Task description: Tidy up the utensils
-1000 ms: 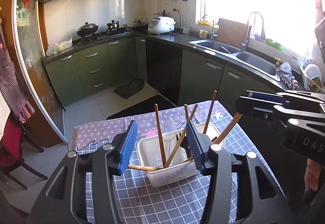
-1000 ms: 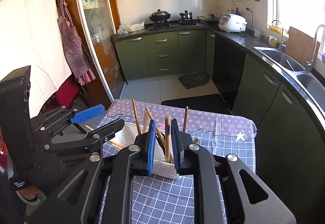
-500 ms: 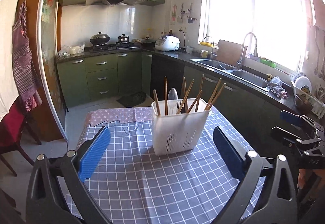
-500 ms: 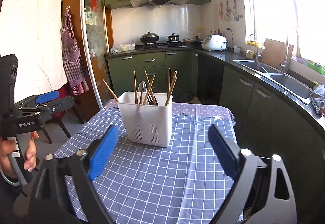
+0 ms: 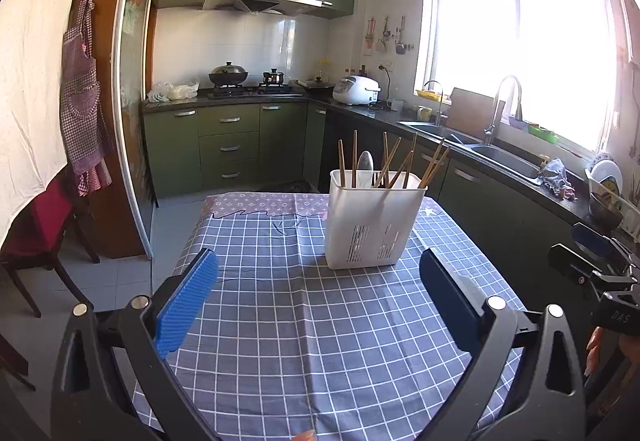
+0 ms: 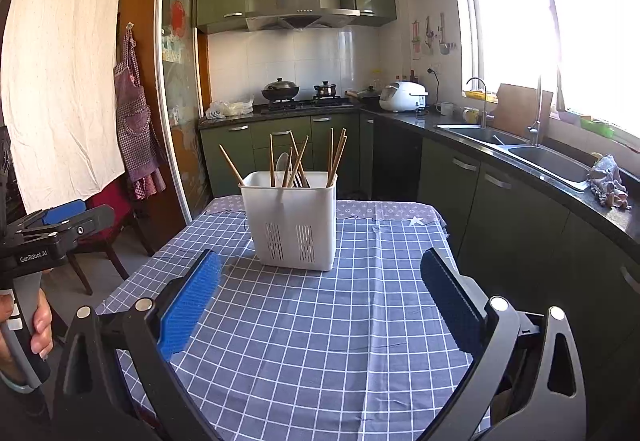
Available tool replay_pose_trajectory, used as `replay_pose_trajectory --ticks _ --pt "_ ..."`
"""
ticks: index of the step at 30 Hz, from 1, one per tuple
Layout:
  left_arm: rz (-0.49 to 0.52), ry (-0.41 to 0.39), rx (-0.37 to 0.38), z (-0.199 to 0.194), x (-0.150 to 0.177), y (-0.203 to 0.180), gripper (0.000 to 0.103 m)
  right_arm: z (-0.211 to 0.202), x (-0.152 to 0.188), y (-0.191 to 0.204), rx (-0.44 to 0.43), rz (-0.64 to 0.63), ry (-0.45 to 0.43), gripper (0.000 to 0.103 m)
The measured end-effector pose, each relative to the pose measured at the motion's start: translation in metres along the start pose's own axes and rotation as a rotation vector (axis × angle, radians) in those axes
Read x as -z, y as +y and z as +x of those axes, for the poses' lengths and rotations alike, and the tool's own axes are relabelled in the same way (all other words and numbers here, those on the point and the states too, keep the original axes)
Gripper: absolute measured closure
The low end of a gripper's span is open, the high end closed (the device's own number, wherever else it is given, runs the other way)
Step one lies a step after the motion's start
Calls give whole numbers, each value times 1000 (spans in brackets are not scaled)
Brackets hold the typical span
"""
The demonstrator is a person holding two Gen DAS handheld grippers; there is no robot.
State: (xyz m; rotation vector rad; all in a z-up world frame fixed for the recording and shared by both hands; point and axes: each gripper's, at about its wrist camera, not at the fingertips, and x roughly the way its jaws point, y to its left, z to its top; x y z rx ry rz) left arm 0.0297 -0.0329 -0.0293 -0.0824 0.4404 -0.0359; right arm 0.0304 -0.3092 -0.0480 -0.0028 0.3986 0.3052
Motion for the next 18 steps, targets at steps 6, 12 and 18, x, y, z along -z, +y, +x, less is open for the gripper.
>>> replay_pose_trajectory --ticks 6,12,18 --pt "-20 26 -2 -1 7 7 7 -5 5 1 7 2 5 5" --pt "-34 31 4 -2 9 9 7 -1 6 2 4 -2 23 5" --pt "-33 31 7 -4 8 8 7 1 6 3 0 -4 26 5"
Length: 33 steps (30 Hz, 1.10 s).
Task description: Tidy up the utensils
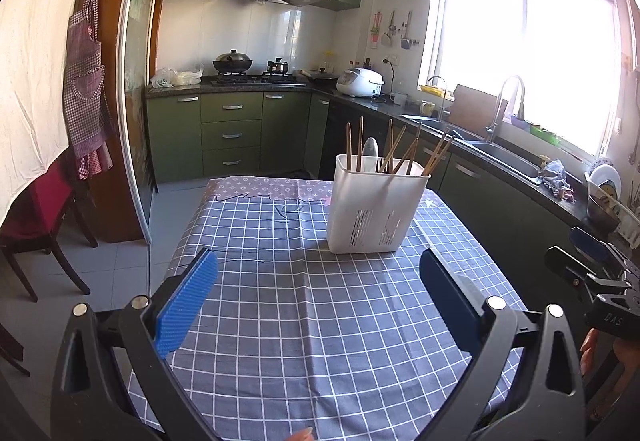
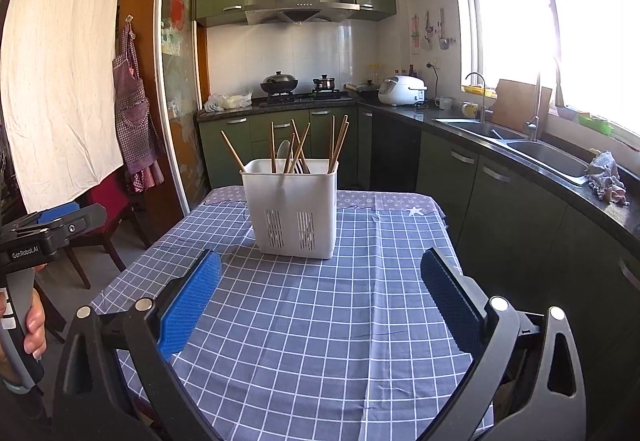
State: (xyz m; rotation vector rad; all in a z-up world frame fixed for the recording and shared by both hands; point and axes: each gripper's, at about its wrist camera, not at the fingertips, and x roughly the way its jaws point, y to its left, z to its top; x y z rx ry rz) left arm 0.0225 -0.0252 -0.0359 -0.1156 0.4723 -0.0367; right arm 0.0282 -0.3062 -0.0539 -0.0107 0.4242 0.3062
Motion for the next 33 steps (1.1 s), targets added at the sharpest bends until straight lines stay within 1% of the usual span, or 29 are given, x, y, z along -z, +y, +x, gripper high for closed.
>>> replay_pose_trajectory --ticks 33 --pt "12 -6 4 -4 2 -3 7 6 -1 7 -18 -8 10 5"
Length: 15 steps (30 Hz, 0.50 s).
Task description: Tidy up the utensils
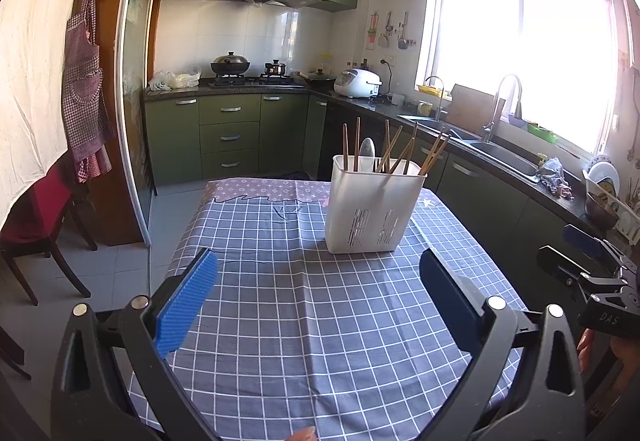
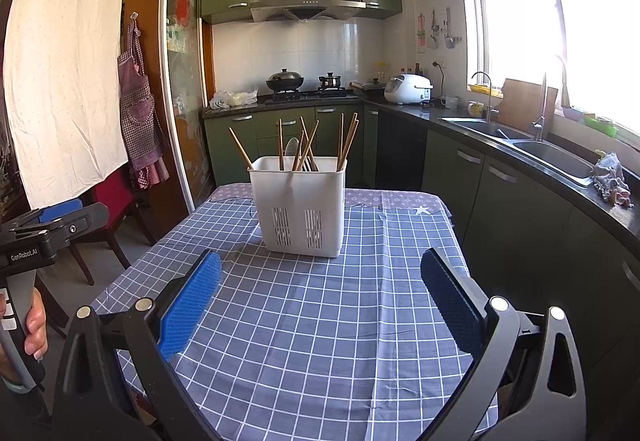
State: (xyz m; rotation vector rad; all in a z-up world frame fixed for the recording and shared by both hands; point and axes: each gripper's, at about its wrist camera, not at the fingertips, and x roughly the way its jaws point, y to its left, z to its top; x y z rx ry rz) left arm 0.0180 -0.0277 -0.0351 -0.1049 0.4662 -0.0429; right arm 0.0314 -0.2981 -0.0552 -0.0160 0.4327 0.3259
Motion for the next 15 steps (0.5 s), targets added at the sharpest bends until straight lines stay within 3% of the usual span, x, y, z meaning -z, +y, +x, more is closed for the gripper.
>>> replay_pose_trajectory --ticks 15 --pt "-5 7 2 1 1 2 7 1 1 0 -4 1 2 5"
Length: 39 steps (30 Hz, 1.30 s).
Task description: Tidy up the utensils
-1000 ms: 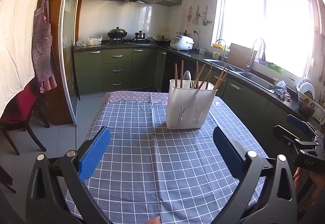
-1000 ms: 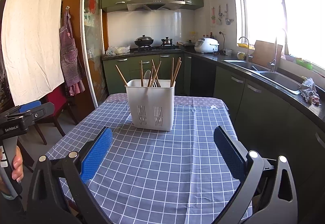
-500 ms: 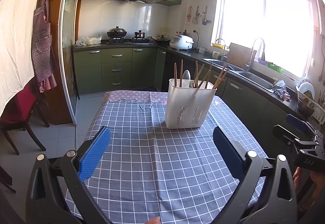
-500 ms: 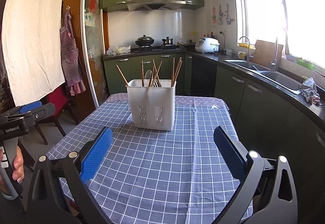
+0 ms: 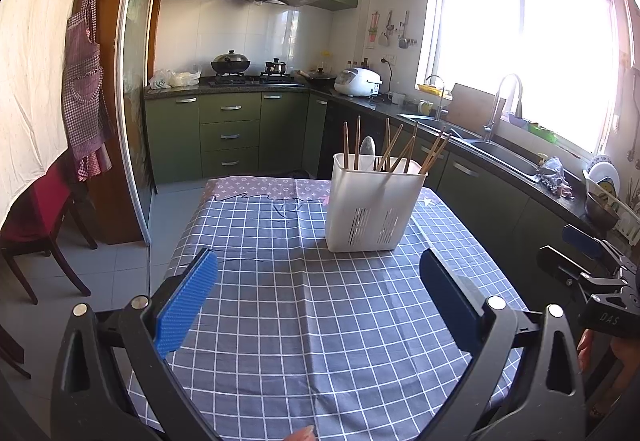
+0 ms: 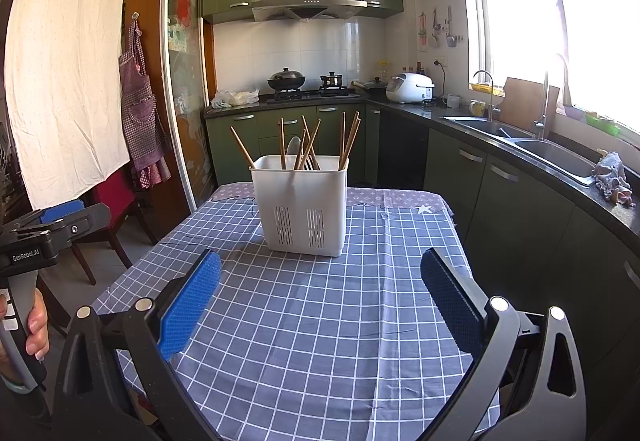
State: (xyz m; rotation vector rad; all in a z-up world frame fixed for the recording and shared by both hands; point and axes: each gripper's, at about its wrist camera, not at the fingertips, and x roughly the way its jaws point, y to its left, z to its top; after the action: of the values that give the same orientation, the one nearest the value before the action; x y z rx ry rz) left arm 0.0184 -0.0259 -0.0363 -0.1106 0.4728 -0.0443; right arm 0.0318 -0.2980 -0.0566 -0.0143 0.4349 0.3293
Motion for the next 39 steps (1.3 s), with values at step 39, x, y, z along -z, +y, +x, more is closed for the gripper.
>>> replay_pose_trajectory --ticks 39 --pt "16 -8 -25 -2 1 -2 7 8 2 1 -11 -11 15 5"
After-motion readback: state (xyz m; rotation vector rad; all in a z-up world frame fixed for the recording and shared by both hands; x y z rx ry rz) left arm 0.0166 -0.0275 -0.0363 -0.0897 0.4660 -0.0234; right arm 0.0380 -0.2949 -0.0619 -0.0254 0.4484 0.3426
